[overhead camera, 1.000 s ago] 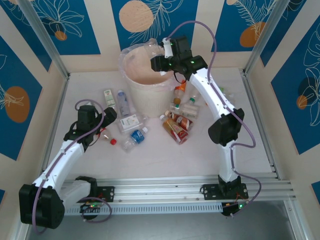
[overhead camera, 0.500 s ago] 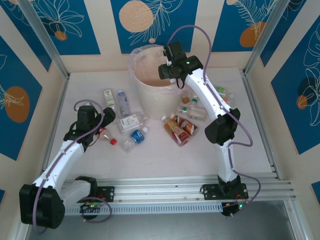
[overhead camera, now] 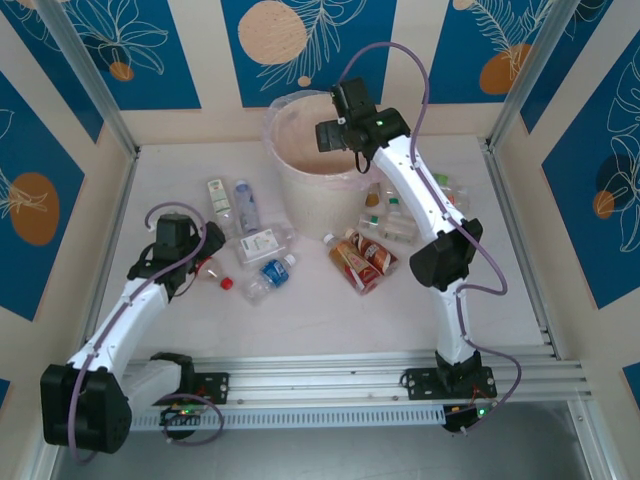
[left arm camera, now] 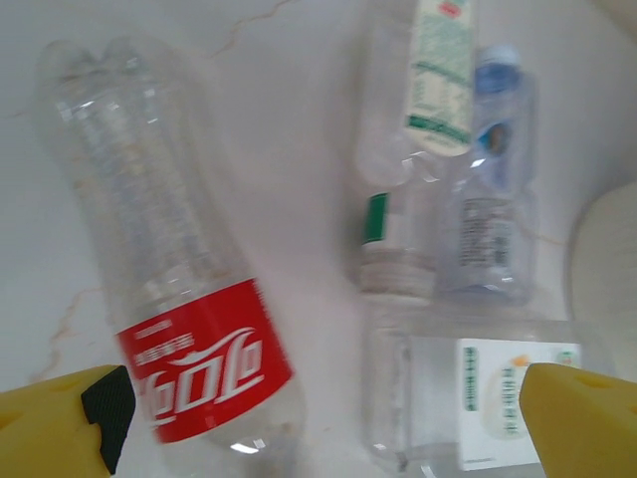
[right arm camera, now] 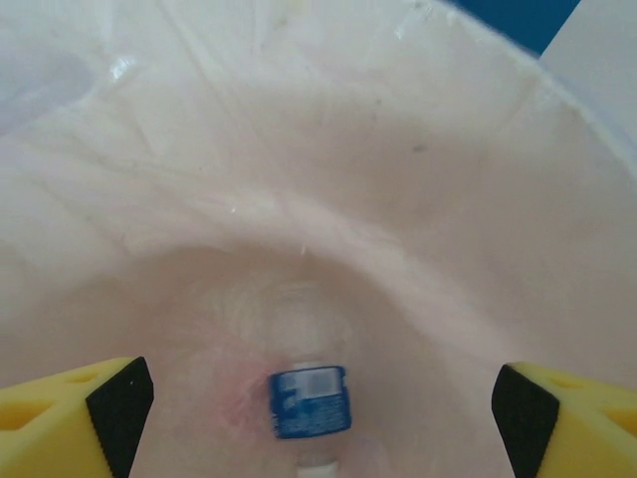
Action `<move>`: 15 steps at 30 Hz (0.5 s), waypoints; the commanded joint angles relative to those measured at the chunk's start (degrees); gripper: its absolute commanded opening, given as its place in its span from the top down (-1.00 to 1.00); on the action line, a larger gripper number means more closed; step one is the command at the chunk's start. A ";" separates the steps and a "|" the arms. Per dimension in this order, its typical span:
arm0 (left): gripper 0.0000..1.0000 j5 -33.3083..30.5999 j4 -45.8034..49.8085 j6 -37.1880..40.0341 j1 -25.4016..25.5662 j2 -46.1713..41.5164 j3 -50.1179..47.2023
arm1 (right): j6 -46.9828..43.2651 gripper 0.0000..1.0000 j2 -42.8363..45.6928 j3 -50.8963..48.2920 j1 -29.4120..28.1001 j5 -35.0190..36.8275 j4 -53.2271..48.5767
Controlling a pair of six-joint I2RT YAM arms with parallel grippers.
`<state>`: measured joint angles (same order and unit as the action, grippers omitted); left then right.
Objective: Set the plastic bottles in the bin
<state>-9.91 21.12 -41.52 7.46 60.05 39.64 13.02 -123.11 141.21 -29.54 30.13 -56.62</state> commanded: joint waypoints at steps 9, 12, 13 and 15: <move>-1.00 -10.67 13.07 -5.75 -2.38 4.66 4.56 | -3.28 -0.95 31.33 -34.87 -1.65 -9.85 32.54; -1.00 -10.09 11.25 -7.33 -3.02 5.69 4.06 | -2.86 -0.99 41.75 -49.03 -1.09 -15.02 42.71; -1.00 -9.79 10.57 -8.00 -3.16 6.28 4.09 | -2.74 -0.99 44.23 -52.73 -0.88 -16.00 45.00; -1.00 -8.92 10.31 -9.58 -3.25 8.18 5.01 | -2.72 -0.99 50.44 -60.75 -0.56 -16.41 49.10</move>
<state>-18.31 30.94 -47.86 5.08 66.43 42.72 10.44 -77.60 88.03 -30.61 18.35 -19.79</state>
